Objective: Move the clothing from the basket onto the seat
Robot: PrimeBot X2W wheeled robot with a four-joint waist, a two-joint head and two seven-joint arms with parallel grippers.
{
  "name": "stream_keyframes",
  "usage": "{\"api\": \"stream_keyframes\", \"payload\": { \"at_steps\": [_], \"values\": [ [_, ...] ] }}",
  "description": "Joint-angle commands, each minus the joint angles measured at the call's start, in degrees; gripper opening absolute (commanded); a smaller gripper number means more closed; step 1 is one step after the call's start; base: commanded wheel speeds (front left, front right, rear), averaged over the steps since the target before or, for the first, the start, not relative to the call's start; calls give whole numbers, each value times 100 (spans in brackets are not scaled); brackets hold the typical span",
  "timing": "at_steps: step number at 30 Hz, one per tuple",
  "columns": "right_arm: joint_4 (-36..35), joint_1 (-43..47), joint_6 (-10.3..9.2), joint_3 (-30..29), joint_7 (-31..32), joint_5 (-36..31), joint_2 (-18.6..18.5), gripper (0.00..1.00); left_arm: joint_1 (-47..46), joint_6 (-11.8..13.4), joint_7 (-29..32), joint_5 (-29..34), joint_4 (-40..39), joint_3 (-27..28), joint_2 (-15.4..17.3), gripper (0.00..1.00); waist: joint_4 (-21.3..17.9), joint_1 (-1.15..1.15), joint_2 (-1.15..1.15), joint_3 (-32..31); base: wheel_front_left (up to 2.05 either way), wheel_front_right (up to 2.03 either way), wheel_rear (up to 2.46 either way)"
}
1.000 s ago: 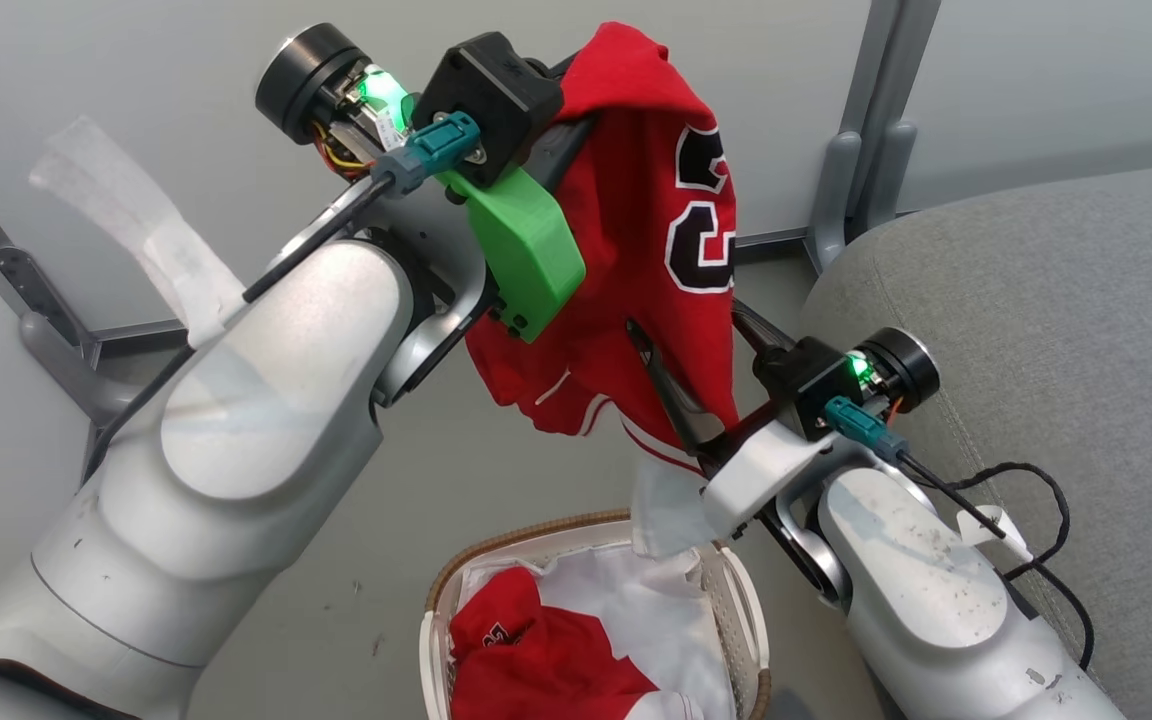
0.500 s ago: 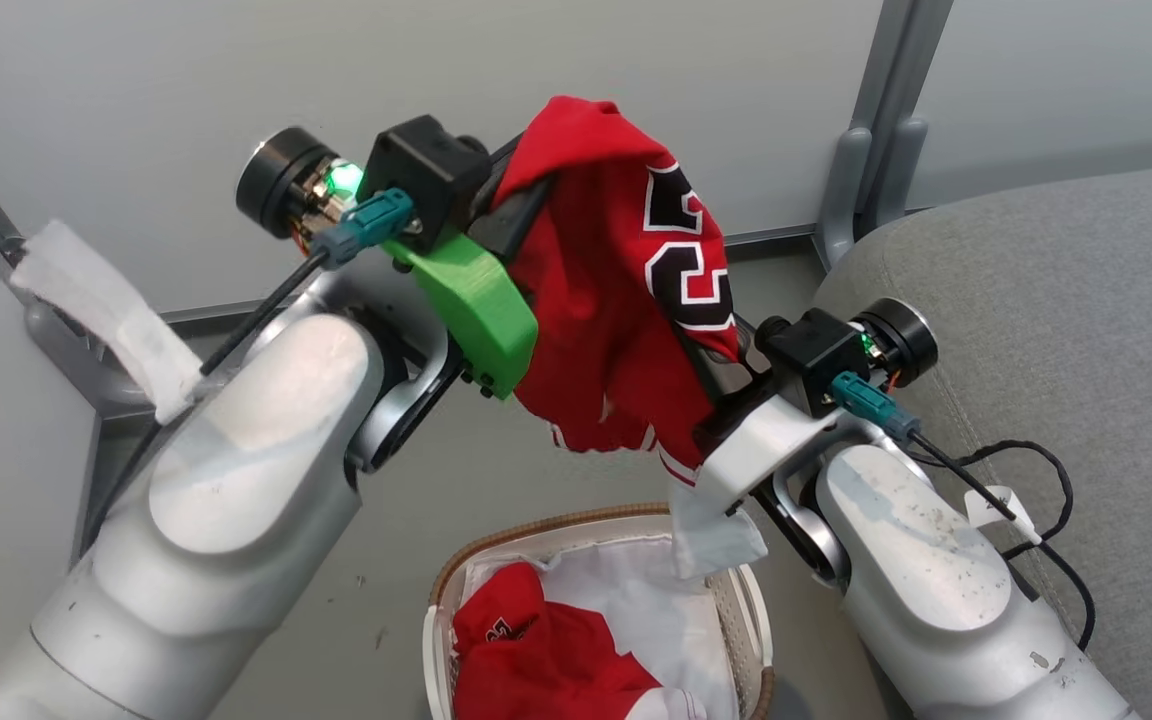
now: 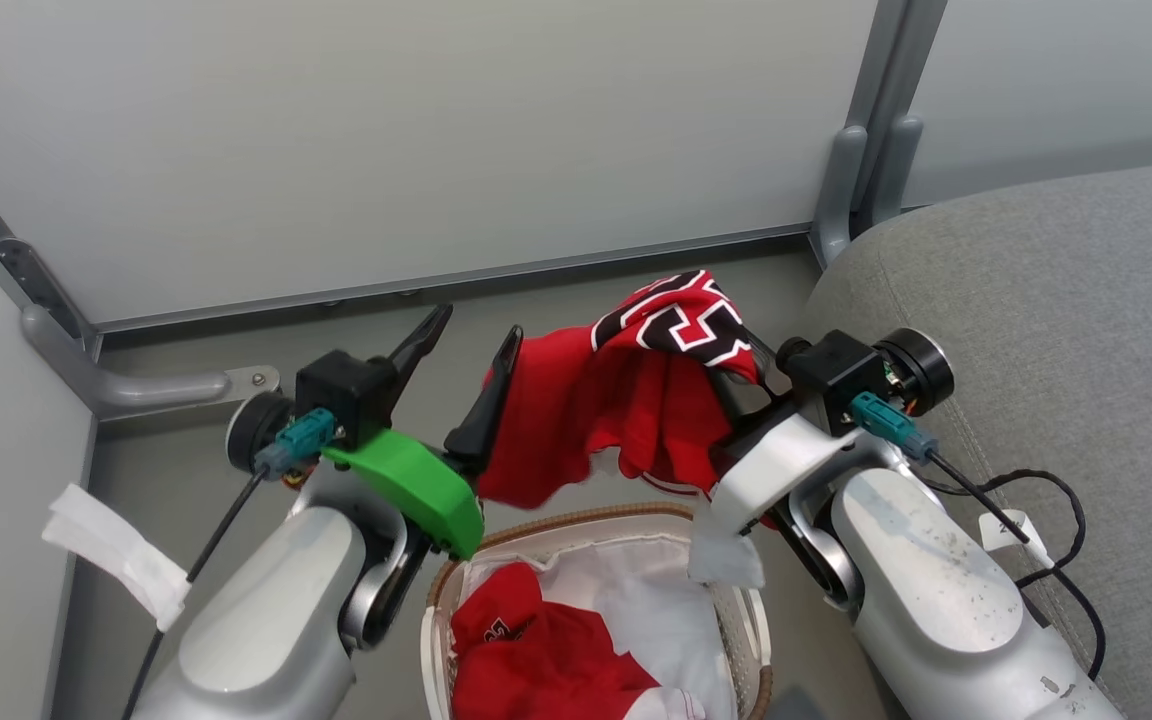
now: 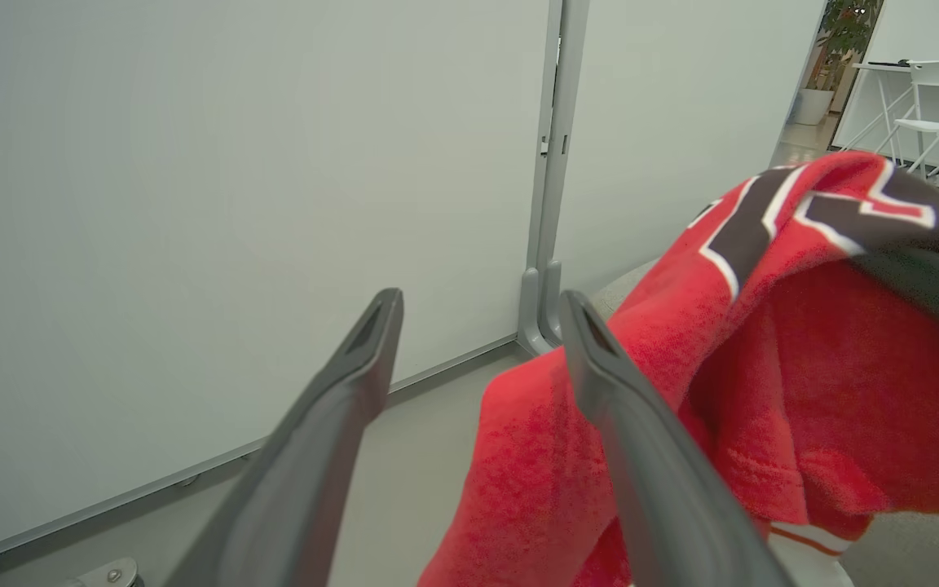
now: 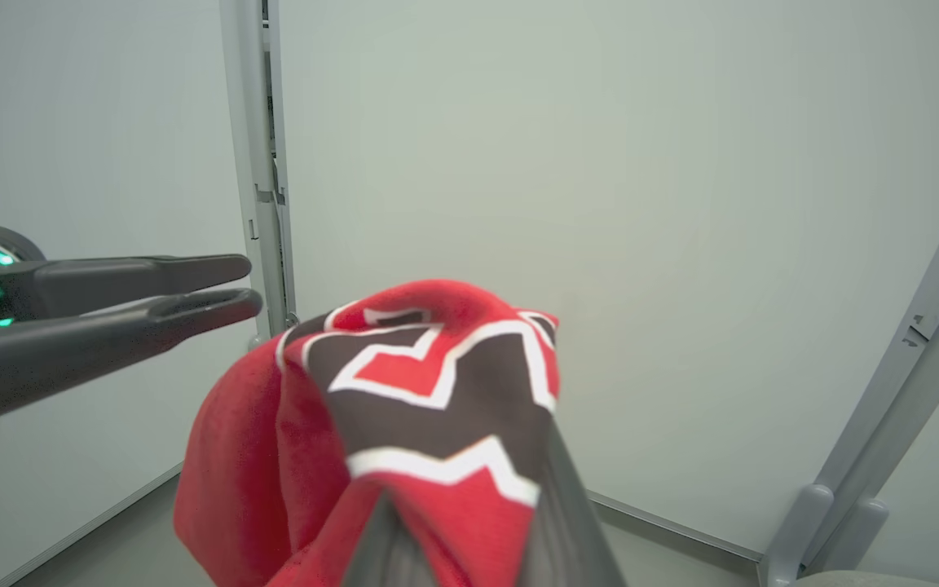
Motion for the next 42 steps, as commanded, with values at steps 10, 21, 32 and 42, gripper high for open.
{"api": "stream_keyframes", "payload": {
  "at_steps": [10, 21, 32, 42],
  "values": [
    [55, 221, -6, -362, -12, -144, -19, 0, 1066, -54, -357, -90, 497, 155, -222, 100, -1, 0, 0, 19, 0, 0, 0],
    [118, 261, -6, -471, -12, -272, -19, 0, 1414, -81, -364, 395, 278, 426, -457, 100, -184, 0, 0, 78, 0, 0, 0],
    [-36, -2, -7, -827, -12, -568, -23, 0, 1326, -114, -357, 1029, -71, 714, -557, 100, -1534, 0, 0, 643, 0, 0, 0],
    [-177, 54, -7, -1533, -12, -741, -12, 0, 1103, -206, -359, 1393, -127, 776, -594, 100, -2646, 0, 0, 1109, 0, 0, 0]
  ]
}}
